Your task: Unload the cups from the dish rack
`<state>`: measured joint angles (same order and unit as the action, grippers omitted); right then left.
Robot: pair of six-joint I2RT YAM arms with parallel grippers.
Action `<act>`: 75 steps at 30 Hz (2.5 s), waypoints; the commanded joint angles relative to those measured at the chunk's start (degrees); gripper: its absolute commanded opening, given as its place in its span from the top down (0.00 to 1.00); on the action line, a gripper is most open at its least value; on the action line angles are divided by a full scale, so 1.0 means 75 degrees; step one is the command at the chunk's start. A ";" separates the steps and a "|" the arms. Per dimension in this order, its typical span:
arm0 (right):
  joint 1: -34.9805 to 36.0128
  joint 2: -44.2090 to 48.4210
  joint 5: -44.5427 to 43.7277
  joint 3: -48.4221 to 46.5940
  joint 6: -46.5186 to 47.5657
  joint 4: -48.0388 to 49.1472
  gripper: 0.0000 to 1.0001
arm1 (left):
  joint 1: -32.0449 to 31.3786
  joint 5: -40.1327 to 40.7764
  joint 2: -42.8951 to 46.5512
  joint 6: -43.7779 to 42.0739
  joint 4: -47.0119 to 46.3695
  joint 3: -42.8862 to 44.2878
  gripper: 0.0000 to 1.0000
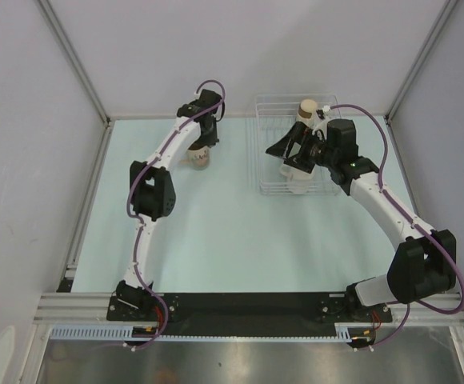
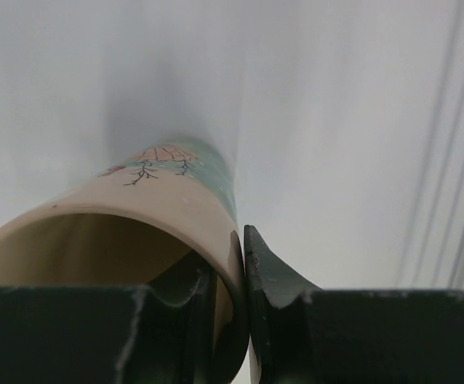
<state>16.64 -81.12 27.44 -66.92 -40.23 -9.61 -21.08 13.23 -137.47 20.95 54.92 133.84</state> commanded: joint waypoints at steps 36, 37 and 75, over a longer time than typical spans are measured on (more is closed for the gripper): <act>0.0992 -0.0234 -0.6025 -0.1859 0.2938 -0.4133 0.01 | -0.2227 0.0473 0.6468 0.0358 -0.2330 -0.5032 0.00; 0.0992 -0.0316 -0.6397 -0.1987 0.2903 -0.4330 0.00 | -0.2391 0.0520 0.6702 0.0394 -0.2330 -0.5280 0.00; 0.0418 -0.3047 -0.5253 -0.2117 0.2422 -0.2809 0.00 | -0.2873 0.0638 0.9353 0.0675 -0.2048 -0.8529 0.00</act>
<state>19.75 -103.35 -13.06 -81.25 -20.99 -32.45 -42.63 17.50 -68.58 24.62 40.40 70.63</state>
